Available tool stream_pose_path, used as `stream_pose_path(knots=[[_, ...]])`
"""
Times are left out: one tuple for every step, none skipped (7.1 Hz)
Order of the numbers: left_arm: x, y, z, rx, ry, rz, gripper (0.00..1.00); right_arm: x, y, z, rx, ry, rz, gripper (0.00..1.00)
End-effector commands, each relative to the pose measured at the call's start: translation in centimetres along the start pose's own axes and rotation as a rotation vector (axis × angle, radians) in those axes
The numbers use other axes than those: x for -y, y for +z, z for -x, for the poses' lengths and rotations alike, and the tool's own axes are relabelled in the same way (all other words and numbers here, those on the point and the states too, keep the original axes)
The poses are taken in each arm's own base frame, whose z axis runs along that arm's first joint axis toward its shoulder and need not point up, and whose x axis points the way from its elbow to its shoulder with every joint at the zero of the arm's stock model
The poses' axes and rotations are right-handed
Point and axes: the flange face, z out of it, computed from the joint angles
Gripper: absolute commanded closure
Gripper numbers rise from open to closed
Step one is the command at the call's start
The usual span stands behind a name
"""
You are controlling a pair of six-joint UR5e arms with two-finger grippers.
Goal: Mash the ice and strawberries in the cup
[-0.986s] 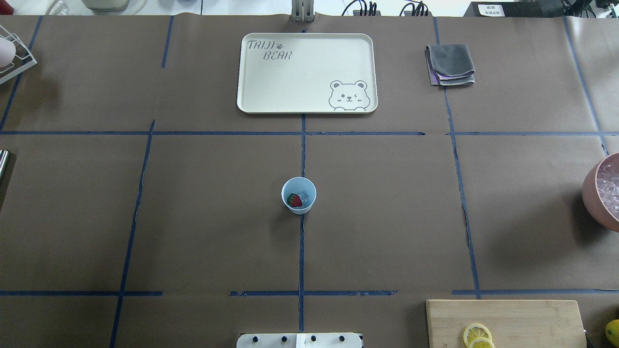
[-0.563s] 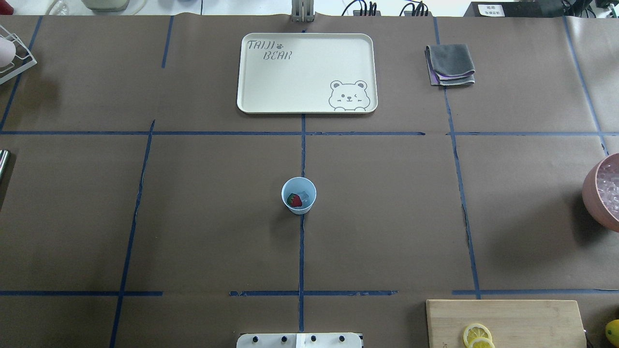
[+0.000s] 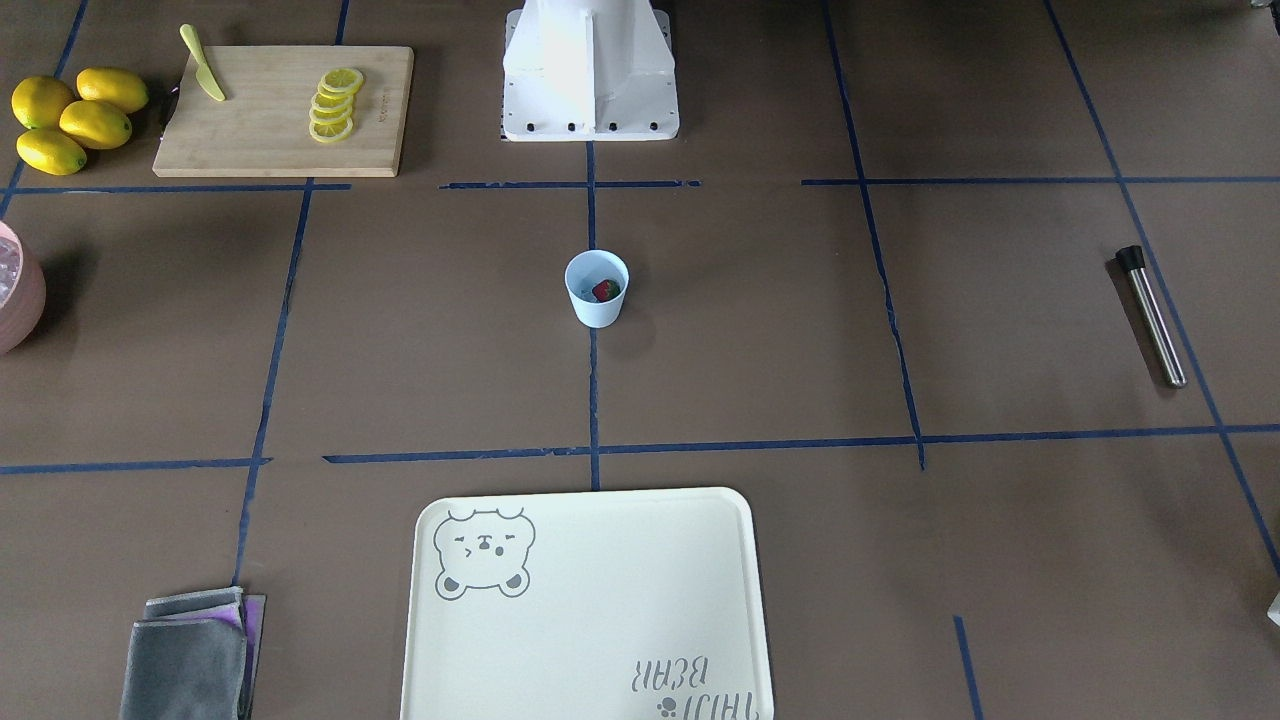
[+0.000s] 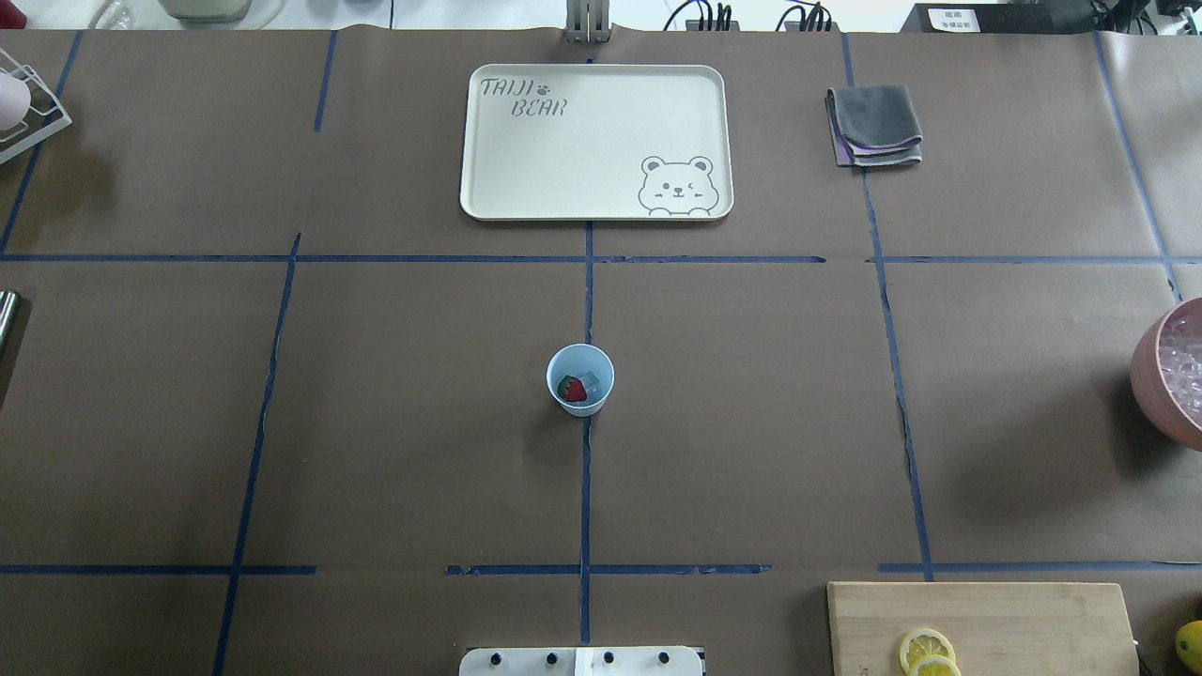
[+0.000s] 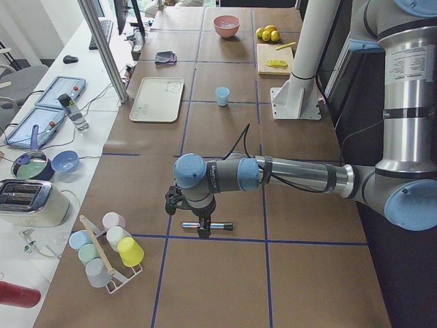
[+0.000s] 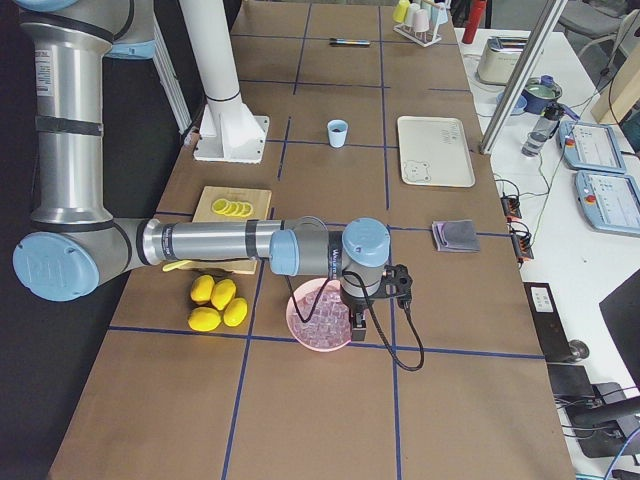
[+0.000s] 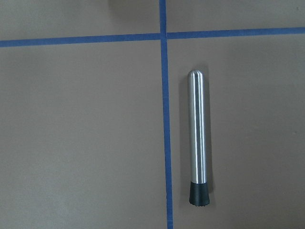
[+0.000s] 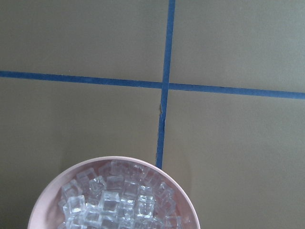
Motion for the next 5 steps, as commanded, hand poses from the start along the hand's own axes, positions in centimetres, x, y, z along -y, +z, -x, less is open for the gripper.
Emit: stream_pose_path(knots=[[-0.1, 1.0, 1.0, -0.003, -0.019, 0.020, 0.00, -0.8, 0.6, -0.5, 0.000, 0.011, 0.013, 0.00], [-0.1, 1.2, 1.2, -0.005, -0.022, 0.022, 0.00, -1.3, 0.9, -0.8, 0.002, 0.015, 0.020, 0.00], [0.0, 1.1, 1.1, -0.006, -0.016, 0.017, 0.00, -1.4, 0.9, -0.8, 0.002, 0.015, 0.020, 0.00], [0.1, 0.9, 0.9, -0.005, -0.013, 0.014, 0.00, -1.4, 0.9, -0.8, 0.002, 0.014, 0.021, 0.00], [0.7, 0.1, 0.2, -0.003, -0.003, 0.002, 0.00, -1.5, 1.0, -0.9, 0.004, 0.003, 0.023, 0.00]])
